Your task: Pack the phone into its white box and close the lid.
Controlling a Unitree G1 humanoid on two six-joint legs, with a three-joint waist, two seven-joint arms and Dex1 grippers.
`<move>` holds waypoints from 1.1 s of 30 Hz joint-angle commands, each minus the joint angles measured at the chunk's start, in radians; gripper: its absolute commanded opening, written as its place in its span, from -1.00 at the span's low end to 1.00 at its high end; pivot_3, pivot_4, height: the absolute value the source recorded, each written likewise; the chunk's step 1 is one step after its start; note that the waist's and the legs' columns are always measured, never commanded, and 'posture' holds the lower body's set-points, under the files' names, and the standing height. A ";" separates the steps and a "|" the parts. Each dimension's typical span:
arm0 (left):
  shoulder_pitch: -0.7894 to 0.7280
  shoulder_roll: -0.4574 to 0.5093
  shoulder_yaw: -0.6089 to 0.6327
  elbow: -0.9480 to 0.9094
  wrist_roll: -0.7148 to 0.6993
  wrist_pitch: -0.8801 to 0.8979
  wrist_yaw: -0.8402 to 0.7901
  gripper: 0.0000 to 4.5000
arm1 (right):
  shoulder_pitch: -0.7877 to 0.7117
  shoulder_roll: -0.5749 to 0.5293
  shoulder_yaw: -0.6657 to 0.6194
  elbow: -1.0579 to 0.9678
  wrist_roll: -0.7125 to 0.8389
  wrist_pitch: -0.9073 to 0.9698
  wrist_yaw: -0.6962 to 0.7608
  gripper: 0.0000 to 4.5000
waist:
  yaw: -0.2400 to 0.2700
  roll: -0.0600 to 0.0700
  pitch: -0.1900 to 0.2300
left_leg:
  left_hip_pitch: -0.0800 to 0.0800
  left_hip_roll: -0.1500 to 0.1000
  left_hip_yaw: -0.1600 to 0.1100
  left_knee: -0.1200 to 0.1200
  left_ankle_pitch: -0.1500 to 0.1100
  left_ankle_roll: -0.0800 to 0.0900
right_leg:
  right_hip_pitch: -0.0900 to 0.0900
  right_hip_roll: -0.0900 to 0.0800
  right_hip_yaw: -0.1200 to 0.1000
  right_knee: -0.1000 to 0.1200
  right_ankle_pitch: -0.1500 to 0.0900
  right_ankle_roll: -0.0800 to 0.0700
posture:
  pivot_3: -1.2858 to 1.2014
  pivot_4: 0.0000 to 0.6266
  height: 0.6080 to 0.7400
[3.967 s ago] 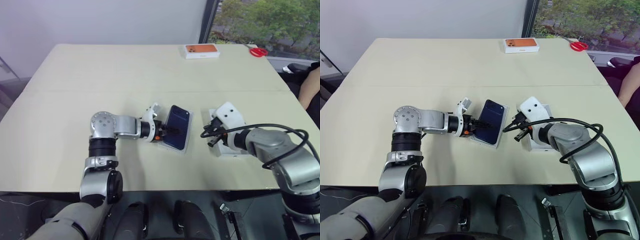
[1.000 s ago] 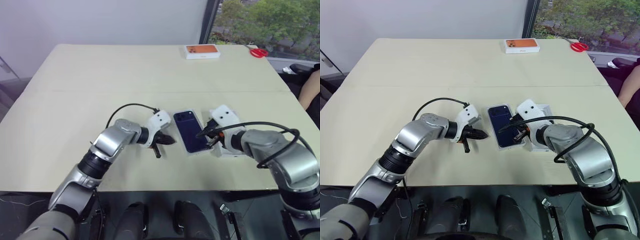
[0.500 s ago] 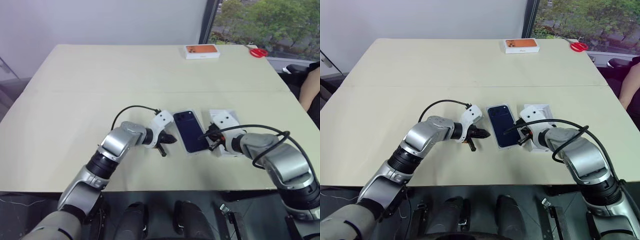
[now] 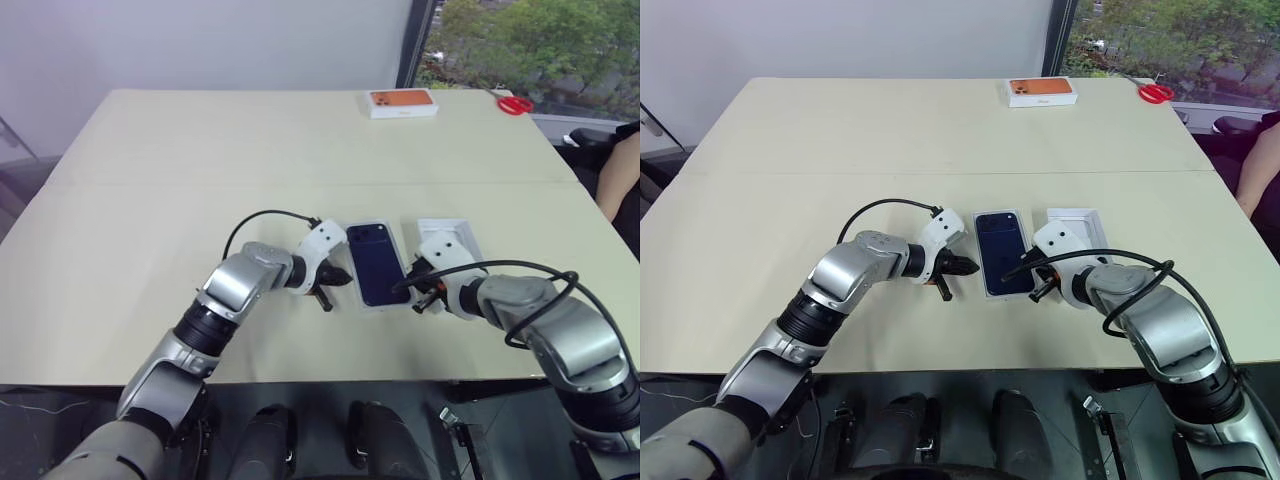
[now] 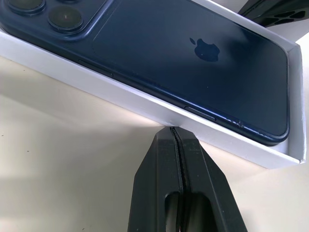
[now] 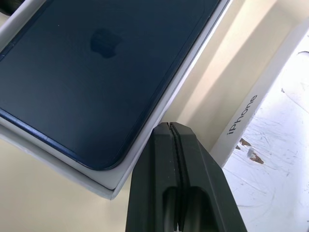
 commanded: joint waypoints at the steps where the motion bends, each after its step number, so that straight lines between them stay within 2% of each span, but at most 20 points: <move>1: -0.018 -0.012 0.000 -0.019 -0.001 -0.017 -0.008 -0.98 | -0.007 0.018 0.002 -0.056 0.026 -0.001 0.011 -1.00 | 0.000 0.000 0.000 | 0.000 0.000 0.000 0.000 0.000 0.000 | 0.000 0.000 0.000 0.000 0.000 0.000 | 0.03 -0.52 1.00; 11: -0.020 -0.013 0.006 -0.017 -0.002 -0.014 -0.007 -0.98 | -0.029 -0.006 -0.044 -0.065 0.032 0.023 0.020 -1.00 | 0.000 0.000 0.000 | 0.000 0.000 0.000 0.000 0.000 0.000 | 0.000 0.000 0.000 0.000 0.000 0.000 | 0.03 -0.52 1.00; 12: -0.019 -0.009 0.008 -0.020 -0.002 -0.014 -0.009 -1.00 | -0.038 -0.004 -0.064 -0.063 0.040 0.033 0.024 -0.75 | 0.000 0.000 0.000 | 0.000 0.000 0.000 0.000 0.000 0.000 | 0.000 0.000 0.000 0.000 0.000 0.000 | 0.03 -0.52 1.00; 13: -0.017 -0.001 0.016 -0.024 -0.005 -0.013 -0.011 -1.00 | -0.061 0.004 -0.097 -0.060 0.050 0.054 0.024 -0.63 | 0.000 0.000 0.000 | 0.000 0.000 0.000 0.000 0.000 0.000 | 0.000 0.000 0.000 0.000 0.000 0.000 | 0.03 -0.52 1.00; 16: -0.010 0.023 0.031 -0.042 -0.011 -0.019 -0.020 -1.00 | -0.114 0.027 -0.160 -0.052 0.065 0.111 0.013 0.05 | -0.003 0.000 0.000 | 0.000 0.000 0.000 0.000 0.000 0.000 | 0.000 0.000 0.000 0.000 0.000 0.000 | 0.03 -0.52 1.00; 19: 0.017 0.081 0.062 -0.083 -0.014 -0.107 -0.067 -1.00 | -0.178 0.069 -0.203 -0.032 0.063 0.217 -0.019 0.72 | -0.002 0.000 0.000 | 0.000 0.001 0.000 0.000 0.000 0.000 | -0.001 0.000 0.000 0.001 0.000 0.000 | 0.03 -0.52 1.00; 21: 0.037 0.110 0.084 -0.105 -0.023 -0.171 -0.097 -1.00 | -0.197 0.102 -0.224 -0.011 0.065 0.277 -0.035 0.72 | -0.001 0.001 0.000 | 0.000 0.001 0.000 0.000 0.000 0.000 | -0.001 0.000 0.000 0.001 0.000 0.000 | 0.03 -0.52 1.00; 25: 0.121 0.198 0.153 -0.121 -0.029 -0.485 -0.235 -1.00 | -0.186 0.144 -0.223 0.108 0.064 0.287 -0.106 0.72 | -0.001 0.001 0.000 | 0.000 0.001 0.001 -0.001 0.000 0.000 | -0.002 -0.004 0.001 0.001 0.000 -0.001 | 0.03 -0.52 1.00; 33: 0.216 0.298 0.231 -0.121 -0.116 -0.639 -0.438 -1.00 | -0.196 0.171 -0.256 0.202 0.123 0.287 -0.202 0.72 | -0.002 0.001 0.000 | 0.000 0.000 0.002 0.000 0.000 0.000 | -0.002 -0.005 0.001 0.000 -0.001 -0.003 | 0.03 -0.52 1.00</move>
